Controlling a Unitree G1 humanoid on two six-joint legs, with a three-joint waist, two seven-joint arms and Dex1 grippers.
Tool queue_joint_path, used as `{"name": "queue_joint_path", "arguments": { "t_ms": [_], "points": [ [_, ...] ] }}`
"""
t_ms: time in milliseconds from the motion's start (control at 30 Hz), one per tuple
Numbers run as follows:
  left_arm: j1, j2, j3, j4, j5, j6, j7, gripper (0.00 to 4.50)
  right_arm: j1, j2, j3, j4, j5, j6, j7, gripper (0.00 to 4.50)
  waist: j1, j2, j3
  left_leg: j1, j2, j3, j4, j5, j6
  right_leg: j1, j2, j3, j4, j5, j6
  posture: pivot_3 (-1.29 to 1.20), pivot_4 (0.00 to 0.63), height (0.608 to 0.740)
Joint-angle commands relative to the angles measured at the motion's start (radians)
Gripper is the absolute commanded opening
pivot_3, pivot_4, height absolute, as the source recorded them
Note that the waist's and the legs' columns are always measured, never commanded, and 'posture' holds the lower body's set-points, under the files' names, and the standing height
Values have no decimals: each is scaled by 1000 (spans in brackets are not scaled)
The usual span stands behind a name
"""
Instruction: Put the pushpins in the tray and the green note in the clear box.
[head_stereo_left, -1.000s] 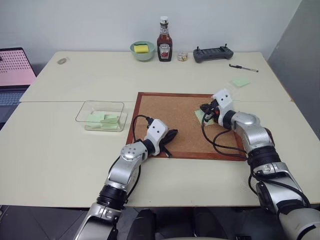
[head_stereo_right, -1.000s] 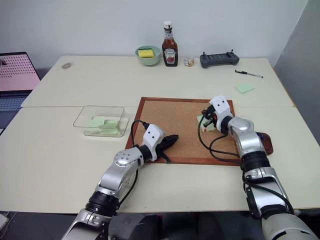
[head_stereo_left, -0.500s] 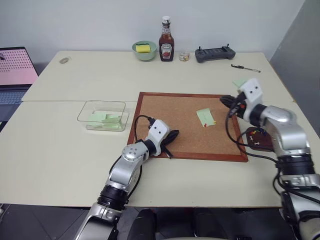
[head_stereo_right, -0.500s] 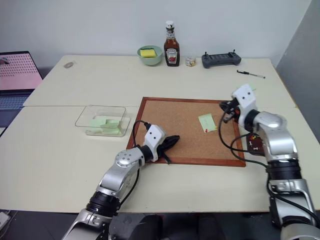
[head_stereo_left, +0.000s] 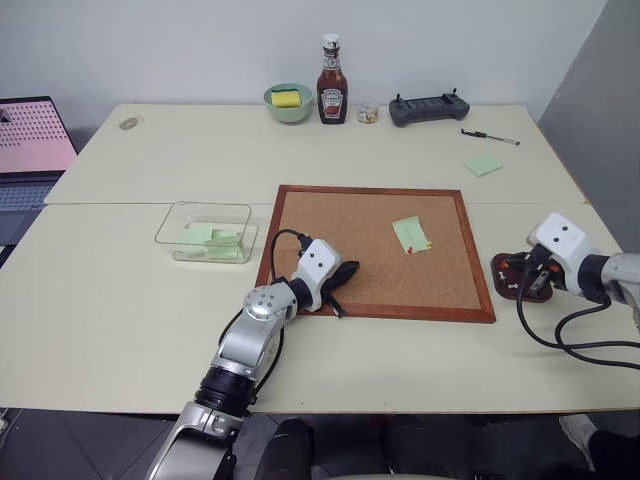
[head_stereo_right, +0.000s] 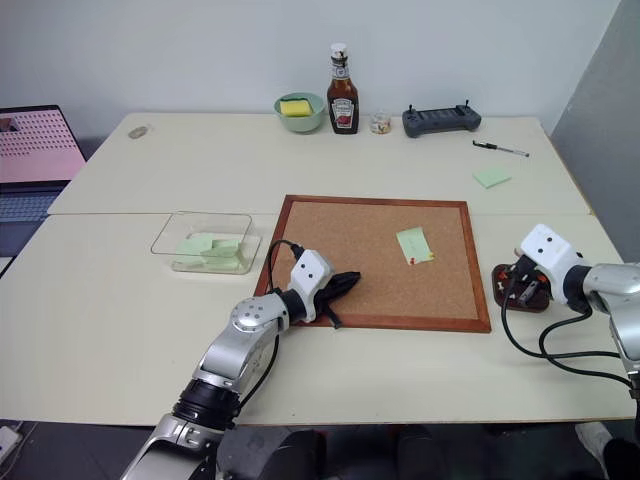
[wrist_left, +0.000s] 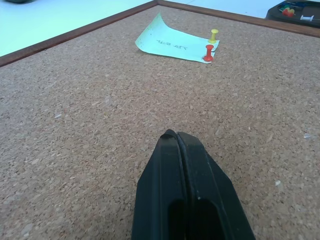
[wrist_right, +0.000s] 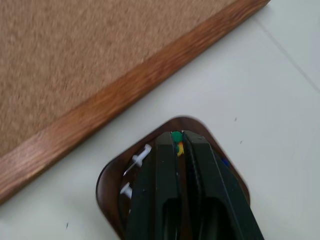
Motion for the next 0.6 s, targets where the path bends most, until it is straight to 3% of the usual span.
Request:
{"name": "queue_joint_path", "arguments": {
  "t_ms": [33, 133, 200, 600],
  "points": [
    [11, -4, -28, 29, 18, 6, -10, 0, 6, -39, -9, -10, -31, -13, -1, 8, 0, 0, 0, 0, 0, 0, 0, 0, 0, 0, 0, 0, 0, 0, 0, 0, 150, 740],
    [12, -4, -28, 30, 18, 5, -10, 0, 8, -44, -9, 4, -41, -20, -2, 8, 0, 0, 0, 0, 0, 0, 0, 0, 0, 0, 0, 0, 0, 0, 0, 0, 150, 740],
    [12, -5, -28, 30, 19, 4, -10, 0, 5, -44, -9, 11, -45, -23, -4, 600, 0, 0, 0, 0, 0, 0, 0, 0, 0, 0, 0, 0, 0, 0, 0, 0, 150, 740],
    [8, -5, -27, 39, 20, -2, -10, 0, -29, -36, -49, 3, 7, 14, 9, 3032, 0, 0, 0, 0, 0, 0, 0, 0, 0, 0, 0, 0, 0, 0, 0, 0, 150, 740]
  ]
}}
